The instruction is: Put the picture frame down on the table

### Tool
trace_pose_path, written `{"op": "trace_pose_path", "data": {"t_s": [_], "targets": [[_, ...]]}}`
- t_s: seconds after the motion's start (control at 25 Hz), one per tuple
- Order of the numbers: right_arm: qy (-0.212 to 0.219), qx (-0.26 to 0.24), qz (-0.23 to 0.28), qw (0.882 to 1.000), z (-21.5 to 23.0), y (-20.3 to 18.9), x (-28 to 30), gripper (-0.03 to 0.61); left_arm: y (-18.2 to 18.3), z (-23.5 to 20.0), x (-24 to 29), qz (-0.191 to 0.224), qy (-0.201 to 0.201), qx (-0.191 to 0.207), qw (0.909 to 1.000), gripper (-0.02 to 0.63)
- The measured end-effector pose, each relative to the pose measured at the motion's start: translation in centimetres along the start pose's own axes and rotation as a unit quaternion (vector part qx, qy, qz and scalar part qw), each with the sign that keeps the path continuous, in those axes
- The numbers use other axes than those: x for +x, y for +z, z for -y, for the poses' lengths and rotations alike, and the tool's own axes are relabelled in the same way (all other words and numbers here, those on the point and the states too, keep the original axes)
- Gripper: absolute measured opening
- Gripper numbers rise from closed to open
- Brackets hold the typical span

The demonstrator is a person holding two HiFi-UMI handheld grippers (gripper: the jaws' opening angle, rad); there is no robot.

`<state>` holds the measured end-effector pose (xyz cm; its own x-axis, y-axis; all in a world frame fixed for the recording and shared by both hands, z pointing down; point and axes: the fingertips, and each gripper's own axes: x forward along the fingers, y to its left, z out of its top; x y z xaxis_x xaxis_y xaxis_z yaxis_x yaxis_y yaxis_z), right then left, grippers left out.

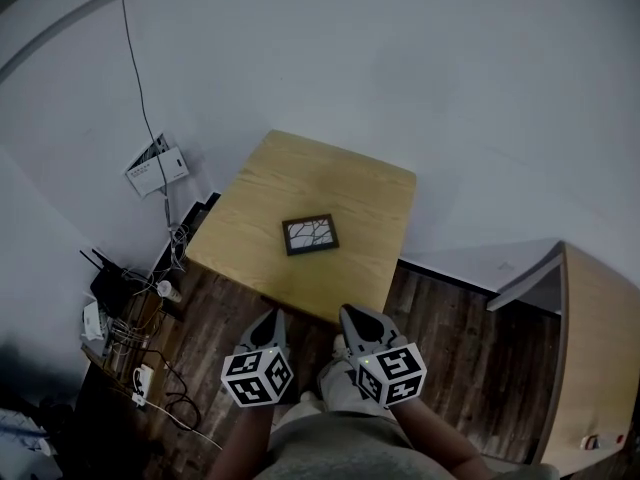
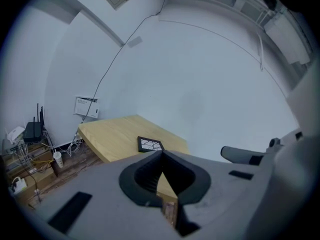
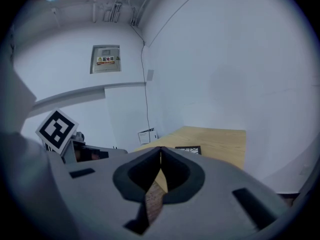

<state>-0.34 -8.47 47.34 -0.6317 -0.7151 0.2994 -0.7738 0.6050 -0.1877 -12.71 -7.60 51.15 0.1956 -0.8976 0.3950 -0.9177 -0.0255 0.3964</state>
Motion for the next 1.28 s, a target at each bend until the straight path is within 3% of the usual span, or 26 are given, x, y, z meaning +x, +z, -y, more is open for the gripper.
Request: {"op": "trace_pose_path", "data": {"t_s": [0.44, 1.28], "targets": [[0.018, -0.019, 0.003, 1.0, -2.8, -0.6, -1.0, 0.0, -0.6, 0.1, -2.5, 0.007, -0.011, -0.005, 0.9999, 0.003], [0.016, -0.036, 0.002, 0.999, -2.8, -0.2, -0.1, 0.0, 0.9, 0.5, -1.2, 0.014, -0.031, -0.004, 0.9994, 0.003]]}}
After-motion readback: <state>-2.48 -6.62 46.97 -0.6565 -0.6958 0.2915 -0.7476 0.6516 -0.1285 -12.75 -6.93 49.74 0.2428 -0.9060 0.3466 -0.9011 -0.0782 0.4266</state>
